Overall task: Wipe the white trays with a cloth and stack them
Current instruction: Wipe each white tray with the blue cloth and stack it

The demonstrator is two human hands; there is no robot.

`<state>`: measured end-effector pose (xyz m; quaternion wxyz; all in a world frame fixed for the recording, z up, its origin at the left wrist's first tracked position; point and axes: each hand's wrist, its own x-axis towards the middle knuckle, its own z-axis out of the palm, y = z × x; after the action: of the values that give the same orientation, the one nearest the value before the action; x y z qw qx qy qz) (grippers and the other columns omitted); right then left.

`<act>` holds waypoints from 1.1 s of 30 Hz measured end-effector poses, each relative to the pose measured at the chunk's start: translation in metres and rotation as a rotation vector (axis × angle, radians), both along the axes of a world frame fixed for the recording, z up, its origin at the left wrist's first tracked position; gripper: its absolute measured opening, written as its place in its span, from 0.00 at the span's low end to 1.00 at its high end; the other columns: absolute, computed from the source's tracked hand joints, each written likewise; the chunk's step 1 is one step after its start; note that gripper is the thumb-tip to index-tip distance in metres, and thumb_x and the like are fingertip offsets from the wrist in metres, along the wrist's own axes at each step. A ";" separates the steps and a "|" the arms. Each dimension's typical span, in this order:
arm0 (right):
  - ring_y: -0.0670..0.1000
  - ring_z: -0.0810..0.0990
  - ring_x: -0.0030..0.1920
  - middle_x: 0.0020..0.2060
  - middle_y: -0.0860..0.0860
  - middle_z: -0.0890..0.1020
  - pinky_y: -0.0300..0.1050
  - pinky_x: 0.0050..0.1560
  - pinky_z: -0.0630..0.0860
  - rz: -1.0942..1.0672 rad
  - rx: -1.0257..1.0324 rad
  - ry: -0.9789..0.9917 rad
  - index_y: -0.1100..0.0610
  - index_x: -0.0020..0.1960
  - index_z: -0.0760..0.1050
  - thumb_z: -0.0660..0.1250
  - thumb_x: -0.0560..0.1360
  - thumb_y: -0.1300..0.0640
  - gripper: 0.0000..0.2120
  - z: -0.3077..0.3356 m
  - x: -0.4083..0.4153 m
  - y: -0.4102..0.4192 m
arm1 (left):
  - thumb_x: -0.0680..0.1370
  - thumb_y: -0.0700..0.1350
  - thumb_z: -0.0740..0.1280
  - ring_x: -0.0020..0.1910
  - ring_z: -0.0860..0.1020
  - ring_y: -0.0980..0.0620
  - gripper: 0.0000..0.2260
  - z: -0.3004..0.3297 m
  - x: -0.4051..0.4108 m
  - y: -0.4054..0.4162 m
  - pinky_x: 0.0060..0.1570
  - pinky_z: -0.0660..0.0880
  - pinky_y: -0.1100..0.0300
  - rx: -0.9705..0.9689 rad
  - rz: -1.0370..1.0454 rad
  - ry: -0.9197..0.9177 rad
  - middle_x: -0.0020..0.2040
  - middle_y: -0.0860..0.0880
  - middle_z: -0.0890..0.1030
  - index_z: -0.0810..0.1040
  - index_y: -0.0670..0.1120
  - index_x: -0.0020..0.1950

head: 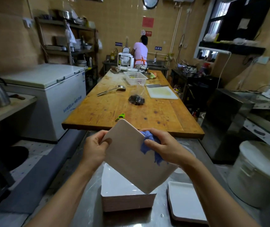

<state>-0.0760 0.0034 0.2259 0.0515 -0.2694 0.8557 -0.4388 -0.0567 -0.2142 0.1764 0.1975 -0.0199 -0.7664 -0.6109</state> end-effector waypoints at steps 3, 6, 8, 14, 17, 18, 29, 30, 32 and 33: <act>0.43 0.79 0.49 0.48 0.42 0.81 0.46 0.51 0.79 -0.029 0.045 -0.045 0.45 0.59 0.75 0.62 0.77 0.57 0.13 -0.010 0.003 0.021 | 0.76 0.28 0.61 0.30 0.75 0.64 0.15 -0.006 -0.005 -0.001 0.31 0.71 0.72 0.106 0.034 -0.034 0.37 0.49 0.80 0.79 0.48 0.44; 0.45 0.81 0.47 0.46 0.41 0.81 0.47 0.45 0.82 -0.050 0.039 -0.075 0.40 0.57 0.75 0.63 0.76 0.57 0.15 -0.015 0.007 0.036 | 0.76 0.28 0.61 0.31 0.76 0.62 0.12 -0.012 -0.010 0.003 0.31 0.70 0.74 0.177 0.078 -0.070 0.39 0.47 0.80 0.78 0.44 0.47; 0.50 0.81 0.44 0.44 0.45 0.82 0.49 0.39 0.82 -0.115 0.036 -0.034 0.37 0.53 0.76 0.64 0.75 0.60 0.17 -0.018 0.011 0.041 | 0.76 0.28 0.61 0.30 0.76 0.63 0.10 -0.018 -0.012 0.010 0.31 0.71 0.73 0.212 0.082 -0.109 0.39 0.48 0.80 0.78 0.40 0.50; 0.47 0.79 0.38 0.39 0.50 0.84 0.35 0.35 0.73 -0.360 0.127 0.325 0.51 0.51 0.81 0.67 0.68 0.69 0.18 -0.032 0.014 0.044 | 0.77 0.34 0.64 0.53 0.76 0.49 0.17 -0.022 -0.019 0.035 0.50 0.73 0.54 0.158 0.102 -0.240 0.54 0.47 0.78 0.74 0.42 0.65; 0.52 0.81 0.43 0.46 0.51 0.84 0.48 0.43 0.78 -0.442 0.190 0.434 0.53 0.56 0.79 0.68 0.70 0.67 0.18 -0.035 0.015 0.047 | 0.74 0.42 0.70 0.57 0.73 0.48 0.16 -0.011 -0.014 0.051 0.58 0.71 0.50 0.052 0.292 -0.216 0.59 0.46 0.74 0.71 0.46 0.60; 0.52 0.81 0.44 0.47 0.51 0.84 0.51 0.43 0.78 -0.450 0.225 0.504 0.54 0.57 0.79 0.68 0.70 0.66 0.17 -0.034 0.016 0.046 | 0.75 0.44 0.70 0.54 0.75 0.48 0.13 -0.005 -0.011 0.060 0.55 0.71 0.50 0.151 0.224 -0.273 0.58 0.44 0.75 0.70 0.47 0.56; 0.52 0.82 0.48 0.50 0.54 0.83 0.46 0.42 0.81 -0.282 0.286 0.950 0.60 0.55 0.79 0.67 0.73 0.61 0.11 -0.053 0.037 0.032 | 0.81 0.40 0.57 0.39 0.77 0.45 0.08 0.019 -0.011 0.104 0.42 0.77 0.50 0.960 -0.208 -0.496 0.41 0.39 0.76 0.72 0.36 0.50; 0.52 0.81 0.52 0.53 0.53 0.82 0.45 0.46 0.80 -0.266 0.272 0.900 0.60 0.56 0.78 0.65 0.73 0.58 0.13 -0.056 0.039 0.033 | 0.81 0.39 0.57 0.40 0.78 0.45 0.07 0.016 -0.009 0.102 0.41 0.78 0.50 0.949 -0.224 -0.462 0.42 0.38 0.77 0.72 0.36 0.52; 0.50 0.77 0.60 0.60 0.52 0.79 0.43 0.57 0.76 -0.233 0.203 0.697 0.59 0.62 0.76 0.65 0.73 0.56 0.17 -0.060 0.041 0.034 | 0.81 0.37 0.57 0.39 0.80 0.45 0.08 0.009 -0.004 0.098 0.37 0.80 0.52 0.896 -0.273 -0.408 0.41 0.39 0.80 0.73 0.36 0.55; 0.48 0.74 0.65 0.64 0.49 0.76 0.41 0.62 0.72 -0.223 0.146 0.576 0.57 0.65 0.74 0.64 0.74 0.56 0.20 -0.061 0.041 0.034 | 0.80 0.37 0.57 0.38 0.81 0.46 0.08 0.006 -0.001 0.097 0.35 0.81 0.54 0.877 -0.298 -0.394 0.40 0.40 0.81 0.74 0.37 0.55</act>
<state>-0.0355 0.0373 0.1651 -0.2221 -0.2827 0.8886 -0.2850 -0.0582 -0.1175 0.1820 -0.0504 0.0713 -0.4492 -0.8891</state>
